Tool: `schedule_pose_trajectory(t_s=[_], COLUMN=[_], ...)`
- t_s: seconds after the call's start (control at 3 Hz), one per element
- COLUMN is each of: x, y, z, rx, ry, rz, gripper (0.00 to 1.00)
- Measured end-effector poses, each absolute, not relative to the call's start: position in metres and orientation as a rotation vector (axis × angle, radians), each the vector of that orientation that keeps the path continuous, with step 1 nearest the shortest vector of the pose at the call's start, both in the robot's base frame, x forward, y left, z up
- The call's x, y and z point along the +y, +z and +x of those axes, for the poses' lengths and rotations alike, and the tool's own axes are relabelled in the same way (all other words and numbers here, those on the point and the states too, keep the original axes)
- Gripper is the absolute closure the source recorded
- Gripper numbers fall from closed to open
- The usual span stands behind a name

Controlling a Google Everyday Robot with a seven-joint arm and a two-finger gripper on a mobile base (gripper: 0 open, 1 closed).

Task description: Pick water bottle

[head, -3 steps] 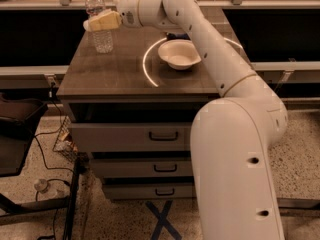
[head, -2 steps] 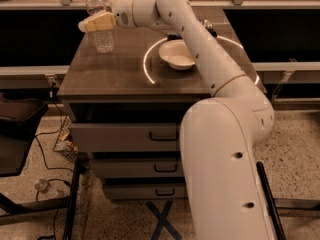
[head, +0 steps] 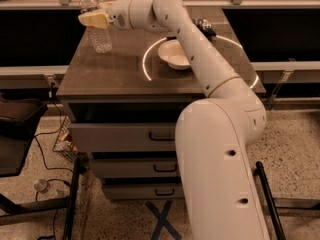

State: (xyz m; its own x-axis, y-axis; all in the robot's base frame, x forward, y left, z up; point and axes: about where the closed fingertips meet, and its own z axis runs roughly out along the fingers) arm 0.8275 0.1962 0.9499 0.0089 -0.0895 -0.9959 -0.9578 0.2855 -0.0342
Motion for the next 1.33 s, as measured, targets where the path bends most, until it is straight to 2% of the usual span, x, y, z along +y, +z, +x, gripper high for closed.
schedule_pose_trajectory(t_s=[0.67,1.0,1.33], x=[0.2032,0.2058,0.2076], y=[0.9479,0.9472,0.9470], z=[0.8258,0.8252,0.8248], rx=[1.379,1.378,1.376], ry=[0.942,0.946,0.952], rz=[-1.069,-1.071,-1.071], gripper=[0.95,1.00,1.00])
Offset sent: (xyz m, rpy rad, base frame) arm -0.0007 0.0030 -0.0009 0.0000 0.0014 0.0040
